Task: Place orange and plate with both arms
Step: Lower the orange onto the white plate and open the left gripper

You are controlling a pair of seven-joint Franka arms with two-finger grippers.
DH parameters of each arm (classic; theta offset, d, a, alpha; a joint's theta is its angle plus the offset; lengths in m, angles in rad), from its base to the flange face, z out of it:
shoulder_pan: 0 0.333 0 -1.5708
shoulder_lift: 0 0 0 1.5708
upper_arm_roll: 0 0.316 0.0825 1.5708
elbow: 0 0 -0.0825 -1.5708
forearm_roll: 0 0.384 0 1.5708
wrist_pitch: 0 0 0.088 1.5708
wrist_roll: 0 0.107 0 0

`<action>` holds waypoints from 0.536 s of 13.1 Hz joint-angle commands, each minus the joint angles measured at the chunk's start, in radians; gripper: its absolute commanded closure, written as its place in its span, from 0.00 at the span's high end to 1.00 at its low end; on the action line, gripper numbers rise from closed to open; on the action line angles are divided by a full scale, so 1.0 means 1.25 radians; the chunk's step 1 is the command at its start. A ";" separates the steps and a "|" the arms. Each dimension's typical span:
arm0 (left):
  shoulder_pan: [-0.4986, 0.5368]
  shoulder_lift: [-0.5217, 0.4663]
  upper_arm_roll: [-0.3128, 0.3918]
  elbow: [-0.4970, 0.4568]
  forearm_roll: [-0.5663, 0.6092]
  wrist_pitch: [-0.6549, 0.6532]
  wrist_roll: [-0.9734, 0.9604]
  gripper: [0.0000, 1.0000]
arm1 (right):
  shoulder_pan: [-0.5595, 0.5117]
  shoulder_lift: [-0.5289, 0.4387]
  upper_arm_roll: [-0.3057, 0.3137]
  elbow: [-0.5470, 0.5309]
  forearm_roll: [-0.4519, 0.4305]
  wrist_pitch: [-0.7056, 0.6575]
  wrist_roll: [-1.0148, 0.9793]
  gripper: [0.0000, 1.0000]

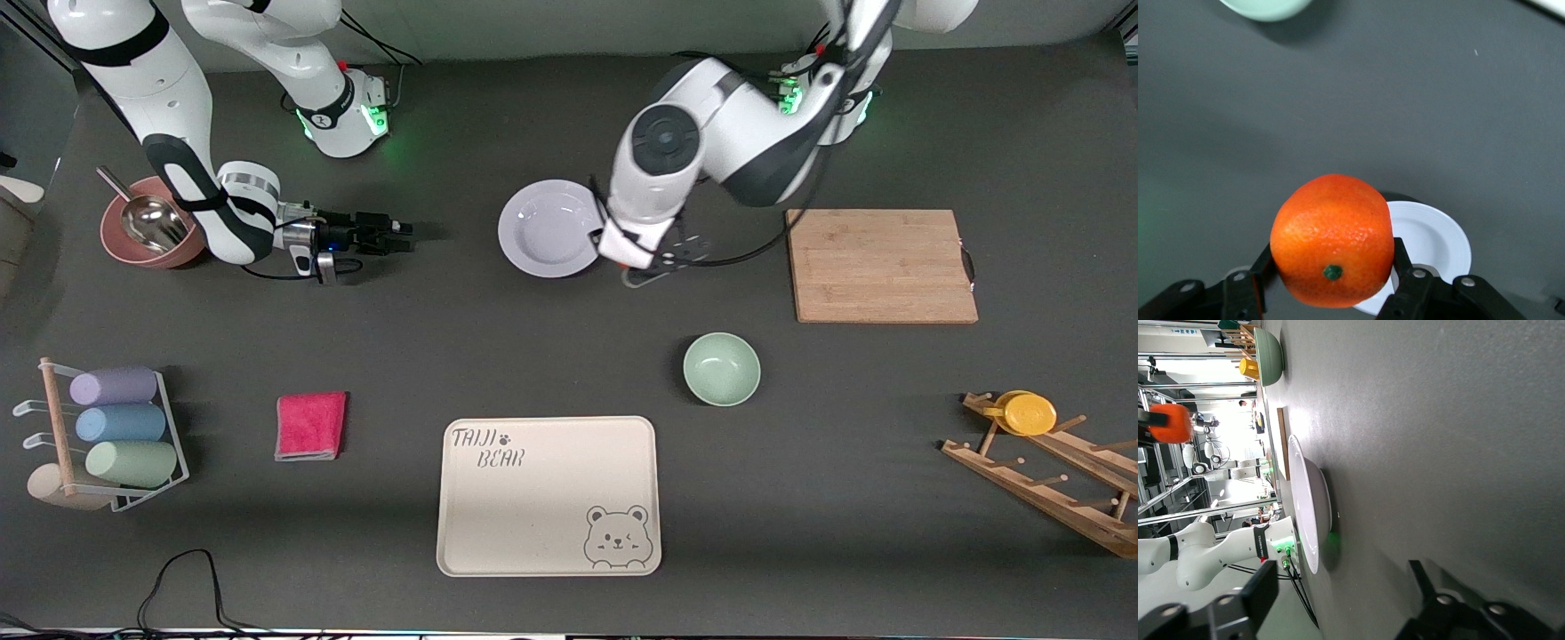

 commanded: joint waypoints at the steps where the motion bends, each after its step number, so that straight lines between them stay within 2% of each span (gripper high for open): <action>1: -0.057 0.070 0.015 0.022 -0.008 0.056 -0.058 0.00 | 0.009 0.012 -0.001 0.009 0.016 -0.006 0.015 0.69; 5: -0.140 0.150 0.016 0.009 0.000 0.177 -0.156 0.00 | 0.009 0.012 -0.001 0.010 0.015 -0.006 0.004 0.46; 7: -0.169 0.165 0.015 -0.010 -0.002 0.207 -0.158 0.00 | 0.009 0.012 -0.001 0.010 0.014 -0.006 0.002 0.46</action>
